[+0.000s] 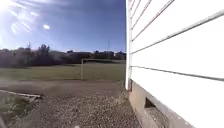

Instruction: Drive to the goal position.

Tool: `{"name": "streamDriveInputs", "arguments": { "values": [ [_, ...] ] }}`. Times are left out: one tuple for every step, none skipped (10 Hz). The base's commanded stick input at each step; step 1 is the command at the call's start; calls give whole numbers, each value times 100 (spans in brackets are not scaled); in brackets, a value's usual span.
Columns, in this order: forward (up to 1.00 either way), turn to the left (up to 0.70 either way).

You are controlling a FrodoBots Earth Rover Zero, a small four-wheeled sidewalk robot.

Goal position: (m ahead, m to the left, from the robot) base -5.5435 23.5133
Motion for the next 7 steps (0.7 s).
{"name": "streamDriveInputs", "arguments": {
  "values": [
    [5, 0],
    [5, 0],
    [5, 0],
    [5, 0],
    [5, 0],
    [5, 0],
    [5, 0]
  ]
}}
